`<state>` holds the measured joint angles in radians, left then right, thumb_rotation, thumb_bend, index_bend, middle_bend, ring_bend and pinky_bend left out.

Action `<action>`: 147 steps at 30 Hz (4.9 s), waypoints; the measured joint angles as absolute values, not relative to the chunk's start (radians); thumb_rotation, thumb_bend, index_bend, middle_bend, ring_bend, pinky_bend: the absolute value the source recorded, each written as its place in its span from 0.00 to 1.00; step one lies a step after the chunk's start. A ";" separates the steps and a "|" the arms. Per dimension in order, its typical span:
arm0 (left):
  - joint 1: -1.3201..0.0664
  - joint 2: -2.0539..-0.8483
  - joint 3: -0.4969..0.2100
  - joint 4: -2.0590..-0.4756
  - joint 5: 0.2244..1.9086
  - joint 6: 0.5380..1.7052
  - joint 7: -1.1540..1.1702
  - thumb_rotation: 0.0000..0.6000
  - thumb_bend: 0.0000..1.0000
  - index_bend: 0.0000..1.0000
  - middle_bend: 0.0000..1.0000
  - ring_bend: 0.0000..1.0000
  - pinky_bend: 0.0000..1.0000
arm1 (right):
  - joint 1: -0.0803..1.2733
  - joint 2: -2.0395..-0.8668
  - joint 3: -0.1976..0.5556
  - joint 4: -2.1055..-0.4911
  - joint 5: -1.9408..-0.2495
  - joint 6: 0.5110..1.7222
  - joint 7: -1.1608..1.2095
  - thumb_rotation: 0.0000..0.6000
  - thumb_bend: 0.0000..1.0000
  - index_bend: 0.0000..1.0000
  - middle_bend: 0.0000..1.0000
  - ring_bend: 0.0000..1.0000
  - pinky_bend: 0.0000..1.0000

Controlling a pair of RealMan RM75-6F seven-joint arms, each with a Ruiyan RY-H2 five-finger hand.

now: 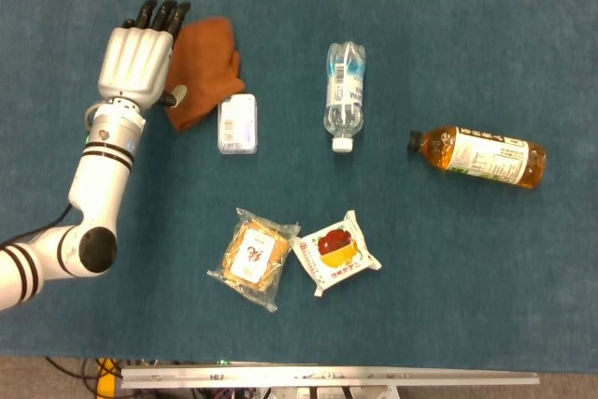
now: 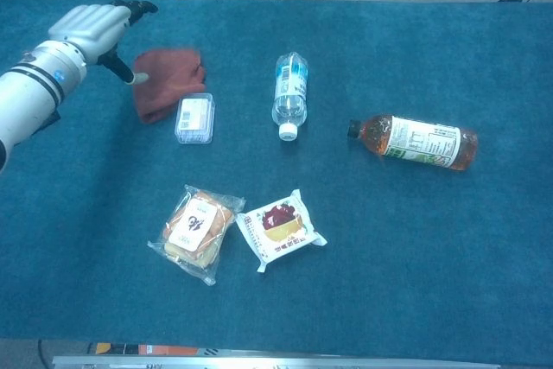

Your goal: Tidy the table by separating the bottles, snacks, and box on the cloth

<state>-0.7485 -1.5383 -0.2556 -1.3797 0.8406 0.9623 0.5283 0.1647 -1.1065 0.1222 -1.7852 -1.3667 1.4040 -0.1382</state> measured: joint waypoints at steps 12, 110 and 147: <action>-0.682 -1.418 -0.202 -1.608 0.922 1.015 0.459 1.00 0.23 0.00 0.05 0.03 0.21 | 0.170 -1.111 0.122 -1.782 -1.367 1.395 -0.141 1.00 0.14 0.09 0.28 0.29 0.50; -0.793 -1.417 -0.102 -1.467 0.718 0.946 0.605 1.00 0.20 0.00 0.00 0.00 0.15 | 0.167 -1.093 0.135 -1.788 -1.334 1.390 -0.118 1.00 0.14 0.09 0.28 0.29 0.50; -0.503 -1.089 -0.021 -1.901 1.131 1.233 0.378 1.00 0.20 0.00 0.00 0.00 0.15 | 0.375 -1.046 0.147 -1.846 -1.425 1.156 -0.279 1.00 0.16 0.09 0.28 0.24 0.37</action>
